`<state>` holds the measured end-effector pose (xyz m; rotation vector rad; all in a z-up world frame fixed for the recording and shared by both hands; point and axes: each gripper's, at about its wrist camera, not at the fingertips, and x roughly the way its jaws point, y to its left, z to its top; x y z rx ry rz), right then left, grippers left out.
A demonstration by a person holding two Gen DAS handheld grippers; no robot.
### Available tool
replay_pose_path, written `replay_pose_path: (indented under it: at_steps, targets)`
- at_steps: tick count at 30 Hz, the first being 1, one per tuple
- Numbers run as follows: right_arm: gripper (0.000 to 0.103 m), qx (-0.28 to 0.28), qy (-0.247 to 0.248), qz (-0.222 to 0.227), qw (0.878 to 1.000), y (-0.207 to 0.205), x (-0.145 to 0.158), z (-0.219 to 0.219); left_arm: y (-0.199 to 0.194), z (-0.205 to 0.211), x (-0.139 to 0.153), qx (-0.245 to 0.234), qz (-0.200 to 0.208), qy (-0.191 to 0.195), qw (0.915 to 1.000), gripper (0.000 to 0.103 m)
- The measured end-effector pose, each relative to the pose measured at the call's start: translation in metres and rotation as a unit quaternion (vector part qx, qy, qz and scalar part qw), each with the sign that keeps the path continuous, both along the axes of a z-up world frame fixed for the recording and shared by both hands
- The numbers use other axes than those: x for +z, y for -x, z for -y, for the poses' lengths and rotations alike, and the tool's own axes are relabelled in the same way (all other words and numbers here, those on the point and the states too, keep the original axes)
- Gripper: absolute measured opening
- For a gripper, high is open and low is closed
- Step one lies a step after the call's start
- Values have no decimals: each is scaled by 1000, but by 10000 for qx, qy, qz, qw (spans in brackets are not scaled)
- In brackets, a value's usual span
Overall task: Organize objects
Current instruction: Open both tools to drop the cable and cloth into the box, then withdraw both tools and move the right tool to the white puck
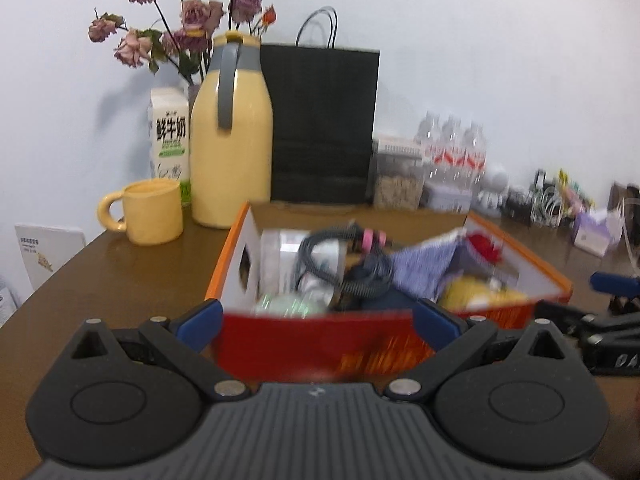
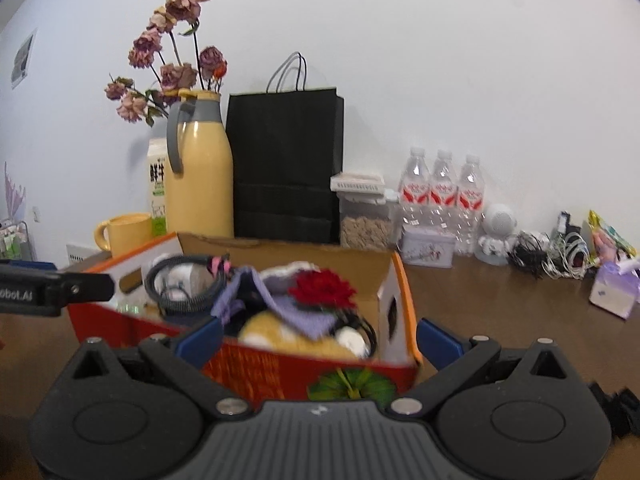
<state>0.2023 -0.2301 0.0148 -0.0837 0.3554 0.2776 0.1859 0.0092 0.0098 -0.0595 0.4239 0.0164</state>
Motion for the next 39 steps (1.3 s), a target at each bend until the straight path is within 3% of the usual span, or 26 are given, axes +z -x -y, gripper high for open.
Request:
replay_pose_path:
  at_steps: [10, 18, 23, 30, 37, 39]
  targets:
    - [103, -167, 332, -582, 9976, 16, -27, 29, 14, -10, -29, 31, -563, -99, 9984, 103]
    - [102, -596, 303, -1122, 9914, -1, -39, 59, 10, -16, -40, 89, -830, 71, 9965, 103]
    - [93, -484, 252, -1401, 9886, -17, -44, 59, 7, -19, -43, 72, -942, 184, 9954, 103]
    - [91, -356, 195, -1603, 9862, -33, -48, 50, 6, -21, -44, 76, -1005, 253, 9946, 103]
    - [68, -176, 163, -1510, 9883, -35, -46, 42, 6, -21, -44, 94, -993, 266, 9947, 103]
    - [50, -116, 160, -1465, 9890, -34, -45, 39, 6, -21, -44, 95, -987, 276, 9947, 103]
